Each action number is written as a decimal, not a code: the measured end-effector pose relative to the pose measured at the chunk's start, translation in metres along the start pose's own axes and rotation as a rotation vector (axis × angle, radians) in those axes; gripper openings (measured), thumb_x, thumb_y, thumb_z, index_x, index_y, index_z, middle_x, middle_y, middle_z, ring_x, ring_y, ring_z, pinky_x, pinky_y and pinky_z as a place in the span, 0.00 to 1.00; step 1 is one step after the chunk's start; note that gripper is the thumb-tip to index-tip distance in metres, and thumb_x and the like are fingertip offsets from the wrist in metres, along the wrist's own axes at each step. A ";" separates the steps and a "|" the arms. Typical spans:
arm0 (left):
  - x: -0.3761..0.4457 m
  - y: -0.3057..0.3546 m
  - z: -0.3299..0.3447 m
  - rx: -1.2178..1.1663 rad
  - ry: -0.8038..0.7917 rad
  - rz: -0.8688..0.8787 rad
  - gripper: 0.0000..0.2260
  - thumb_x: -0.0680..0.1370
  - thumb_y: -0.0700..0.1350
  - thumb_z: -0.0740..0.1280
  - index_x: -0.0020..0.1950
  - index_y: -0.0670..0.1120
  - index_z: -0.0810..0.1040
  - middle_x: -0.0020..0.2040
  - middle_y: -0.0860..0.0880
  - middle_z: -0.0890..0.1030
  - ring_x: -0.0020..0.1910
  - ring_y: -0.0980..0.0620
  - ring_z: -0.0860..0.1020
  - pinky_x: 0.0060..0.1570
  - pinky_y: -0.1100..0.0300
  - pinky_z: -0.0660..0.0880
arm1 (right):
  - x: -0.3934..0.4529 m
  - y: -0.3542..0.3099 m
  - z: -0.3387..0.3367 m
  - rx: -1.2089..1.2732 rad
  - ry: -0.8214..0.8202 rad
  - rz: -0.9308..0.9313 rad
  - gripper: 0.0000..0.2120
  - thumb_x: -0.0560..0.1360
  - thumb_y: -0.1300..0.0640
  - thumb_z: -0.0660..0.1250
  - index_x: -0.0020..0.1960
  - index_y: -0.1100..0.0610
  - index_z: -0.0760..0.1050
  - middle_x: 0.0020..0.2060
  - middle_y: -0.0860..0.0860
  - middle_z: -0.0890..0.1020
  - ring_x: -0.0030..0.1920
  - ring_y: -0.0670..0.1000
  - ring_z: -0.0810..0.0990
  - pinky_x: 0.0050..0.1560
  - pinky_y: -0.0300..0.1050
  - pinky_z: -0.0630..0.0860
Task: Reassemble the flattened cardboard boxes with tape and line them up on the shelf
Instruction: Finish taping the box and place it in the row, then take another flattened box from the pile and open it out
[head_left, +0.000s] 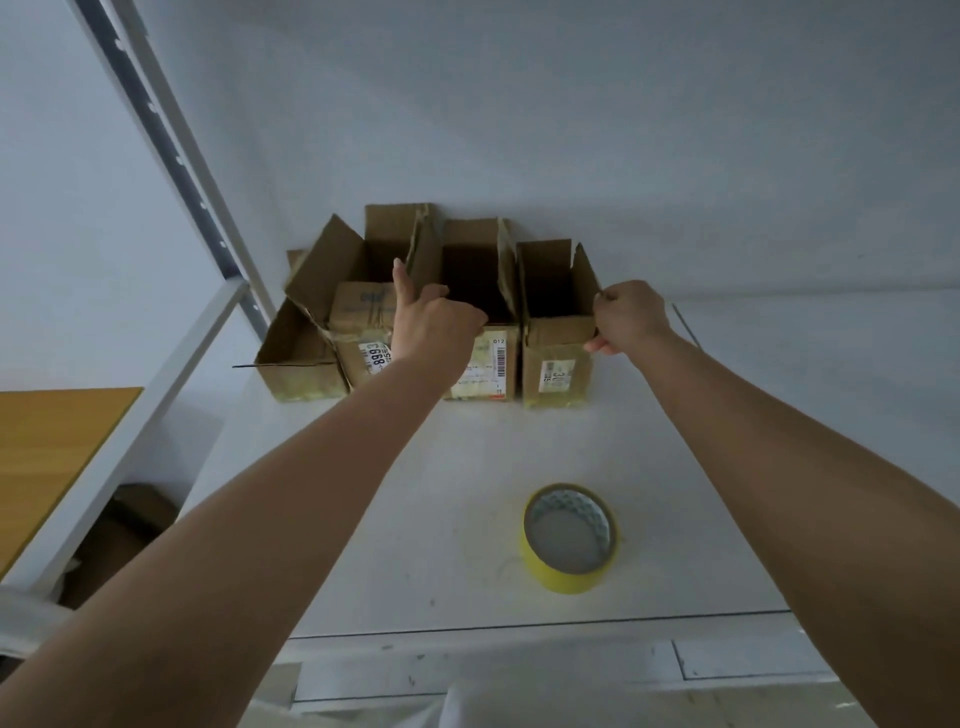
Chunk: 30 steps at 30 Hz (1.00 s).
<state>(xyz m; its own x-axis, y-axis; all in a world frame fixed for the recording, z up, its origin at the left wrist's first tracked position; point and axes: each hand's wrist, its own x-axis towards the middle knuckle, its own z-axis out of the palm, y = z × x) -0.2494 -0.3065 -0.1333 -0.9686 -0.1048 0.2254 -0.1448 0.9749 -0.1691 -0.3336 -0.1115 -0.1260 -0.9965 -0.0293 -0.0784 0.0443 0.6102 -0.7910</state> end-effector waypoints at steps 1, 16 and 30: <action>0.000 0.000 0.000 -0.002 0.000 -0.002 0.14 0.79 0.47 0.68 0.62 0.62 0.78 0.56 0.56 0.83 0.73 0.48 0.66 0.64 0.39 0.26 | 0.002 -0.002 0.000 0.032 -0.004 0.024 0.16 0.83 0.56 0.56 0.63 0.64 0.74 0.32 0.57 0.81 0.26 0.48 0.80 0.35 0.42 0.80; -0.005 0.003 0.003 -0.065 0.027 0.041 0.14 0.80 0.52 0.66 0.65 0.53 0.76 0.56 0.51 0.82 0.66 0.45 0.73 0.71 0.32 0.41 | -0.004 0.013 -0.009 -0.394 0.082 -0.252 0.20 0.84 0.48 0.52 0.41 0.60 0.68 0.34 0.54 0.73 0.42 0.59 0.75 0.40 0.46 0.64; -0.064 0.051 -0.049 -0.304 0.094 0.392 0.18 0.81 0.50 0.60 0.69 0.46 0.73 0.66 0.45 0.75 0.71 0.43 0.65 0.74 0.41 0.51 | -0.127 0.048 -0.042 -0.618 0.247 -0.181 0.21 0.83 0.47 0.54 0.64 0.62 0.72 0.57 0.62 0.80 0.58 0.62 0.78 0.54 0.54 0.75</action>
<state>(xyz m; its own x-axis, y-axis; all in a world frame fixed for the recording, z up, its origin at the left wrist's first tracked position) -0.1849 -0.2405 -0.1096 -0.9141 0.2849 0.2886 0.3050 0.9520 0.0260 -0.2078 -0.0454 -0.1287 -0.9746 -0.0370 0.2211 -0.1002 0.9542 -0.2820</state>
